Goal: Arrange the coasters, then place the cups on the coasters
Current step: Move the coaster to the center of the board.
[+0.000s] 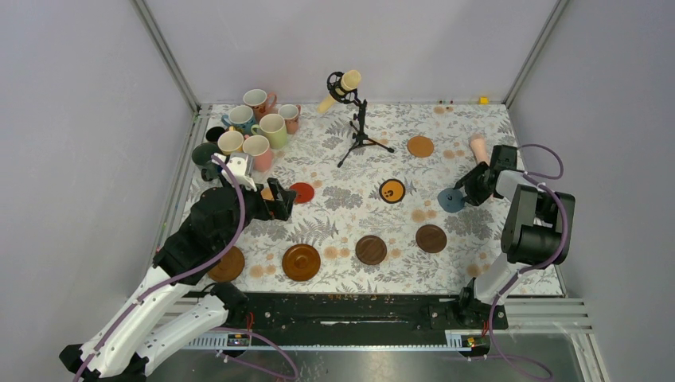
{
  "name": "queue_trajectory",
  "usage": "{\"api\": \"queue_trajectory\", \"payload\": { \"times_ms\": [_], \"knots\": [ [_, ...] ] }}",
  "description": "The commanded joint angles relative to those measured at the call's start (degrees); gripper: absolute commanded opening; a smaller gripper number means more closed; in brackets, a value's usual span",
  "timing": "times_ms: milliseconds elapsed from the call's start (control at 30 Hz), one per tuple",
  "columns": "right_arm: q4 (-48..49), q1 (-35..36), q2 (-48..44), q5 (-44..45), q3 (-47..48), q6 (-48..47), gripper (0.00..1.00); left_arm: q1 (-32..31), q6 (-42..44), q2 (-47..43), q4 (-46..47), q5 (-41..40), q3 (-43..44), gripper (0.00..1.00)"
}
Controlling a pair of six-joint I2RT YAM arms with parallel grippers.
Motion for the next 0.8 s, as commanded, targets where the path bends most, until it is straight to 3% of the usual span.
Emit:
{"api": "queue_trajectory", "payload": {
  "times_ms": [0,167,433,600,767],
  "knots": [
    [0.34,-0.25,0.01,-1.3,-0.66,-0.73,0.52,-0.21,-0.1,-0.78,3.13,0.2,-0.05,0.99],
    [-0.3,-0.34,-3.85,4.08,-2.67,-0.06,0.52,-0.46,-0.18,-0.55,3.17,0.34,0.04,0.99],
    [-1.07,-0.35,-2.89,4.7,-1.87,0.98,0.51,-0.47,-0.14,-0.58,3.13,0.43,0.0,0.99],
    [-1.5,-0.06,-1.98,5.17,-0.57,1.25,0.45,-0.65,-0.09,-0.61,3.12,0.23,0.01,0.99],
    [-2.89,0.43,-1.38,5.72,0.6,0.63,0.47,-0.76,-0.09,-0.78,3.18,0.0,-0.01,0.99]
  ]
}}
